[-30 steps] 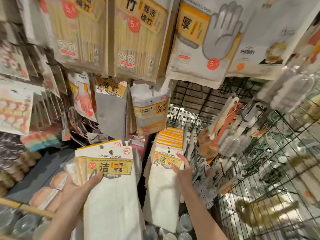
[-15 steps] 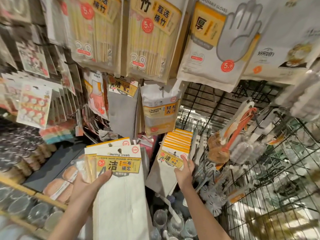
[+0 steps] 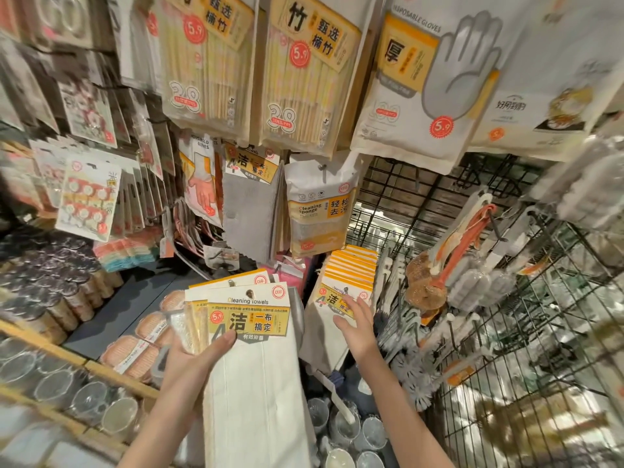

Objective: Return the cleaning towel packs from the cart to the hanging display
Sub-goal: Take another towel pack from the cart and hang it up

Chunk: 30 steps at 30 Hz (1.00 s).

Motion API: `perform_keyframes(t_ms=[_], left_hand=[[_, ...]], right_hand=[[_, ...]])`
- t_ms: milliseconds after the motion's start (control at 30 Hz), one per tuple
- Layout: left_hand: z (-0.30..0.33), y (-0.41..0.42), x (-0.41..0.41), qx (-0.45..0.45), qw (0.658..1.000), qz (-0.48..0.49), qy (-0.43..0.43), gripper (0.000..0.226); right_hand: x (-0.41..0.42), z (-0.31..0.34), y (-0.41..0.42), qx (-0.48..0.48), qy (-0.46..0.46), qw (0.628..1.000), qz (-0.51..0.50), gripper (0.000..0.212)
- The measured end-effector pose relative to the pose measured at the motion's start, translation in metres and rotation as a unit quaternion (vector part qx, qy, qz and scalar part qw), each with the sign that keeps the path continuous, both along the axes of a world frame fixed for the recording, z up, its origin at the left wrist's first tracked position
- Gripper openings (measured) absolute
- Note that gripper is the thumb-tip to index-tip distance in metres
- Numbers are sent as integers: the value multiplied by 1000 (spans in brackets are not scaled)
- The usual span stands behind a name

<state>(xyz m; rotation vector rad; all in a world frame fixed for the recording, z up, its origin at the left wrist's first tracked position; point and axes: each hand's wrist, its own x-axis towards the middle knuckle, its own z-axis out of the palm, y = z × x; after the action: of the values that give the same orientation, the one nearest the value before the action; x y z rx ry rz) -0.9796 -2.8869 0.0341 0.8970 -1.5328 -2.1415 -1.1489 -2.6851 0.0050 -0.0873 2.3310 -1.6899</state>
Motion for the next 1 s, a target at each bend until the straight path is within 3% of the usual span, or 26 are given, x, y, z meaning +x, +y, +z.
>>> perform_keyframes(t_ms=[167, 400, 500, 667, 1000], left_hand=[[-2, 8, 4, 15, 1000, -13, 4, 61], [-3, 9, 12, 38, 998, -41, 29, 62], [-4, 1, 14, 26, 997, -65, 29, 67], [-3, -9, 12, 2, 998, -59, 33, 55], [-9, -16, 6, 2, 995, -83, 49, 45]], right_hand=[[52, 43, -28, -104, -19, 991, 76, 11], [88, 50, -57, -77, 12, 995, 58, 48], [88, 49, -60, -81, -3, 996, 45, 47], [79, 49, -61, -103, -17, 993, 61, 36], [67, 43, -56, -141, -9, 989, 46, 38]])
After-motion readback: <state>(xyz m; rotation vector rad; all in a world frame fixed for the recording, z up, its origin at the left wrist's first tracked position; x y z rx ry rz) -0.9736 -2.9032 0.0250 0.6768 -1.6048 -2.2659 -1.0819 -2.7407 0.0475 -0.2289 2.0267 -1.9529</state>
